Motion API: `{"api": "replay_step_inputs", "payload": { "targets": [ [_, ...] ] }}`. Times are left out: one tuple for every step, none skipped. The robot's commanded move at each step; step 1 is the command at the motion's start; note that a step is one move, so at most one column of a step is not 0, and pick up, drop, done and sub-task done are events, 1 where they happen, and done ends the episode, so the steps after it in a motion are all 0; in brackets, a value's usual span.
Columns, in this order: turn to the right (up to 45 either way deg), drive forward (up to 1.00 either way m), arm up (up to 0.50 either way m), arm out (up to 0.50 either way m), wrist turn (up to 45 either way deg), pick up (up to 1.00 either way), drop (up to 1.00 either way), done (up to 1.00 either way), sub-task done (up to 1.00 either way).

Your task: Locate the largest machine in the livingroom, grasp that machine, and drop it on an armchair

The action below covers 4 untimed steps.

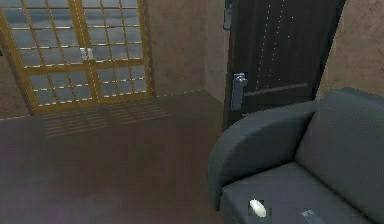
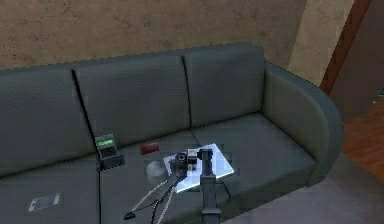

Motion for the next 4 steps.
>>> {"api": "replay_step_inputs", "payload": {
  "targets": [
    [0.0,0.00,0.00,0.00,45.0,0.00,0.00,0.00,0.00],
    [0.0,0.00,0.00,0.00,45.0,0.00,0.00,0.00,0.00],
    [0.0,0.00,0.00,0.00,27.0,0.00,0.00,0.00,0.00],
    [0.0,0.00,-0.30,0.00,0.0,0.00,0.00,0.00,0.00]
  ]
}}
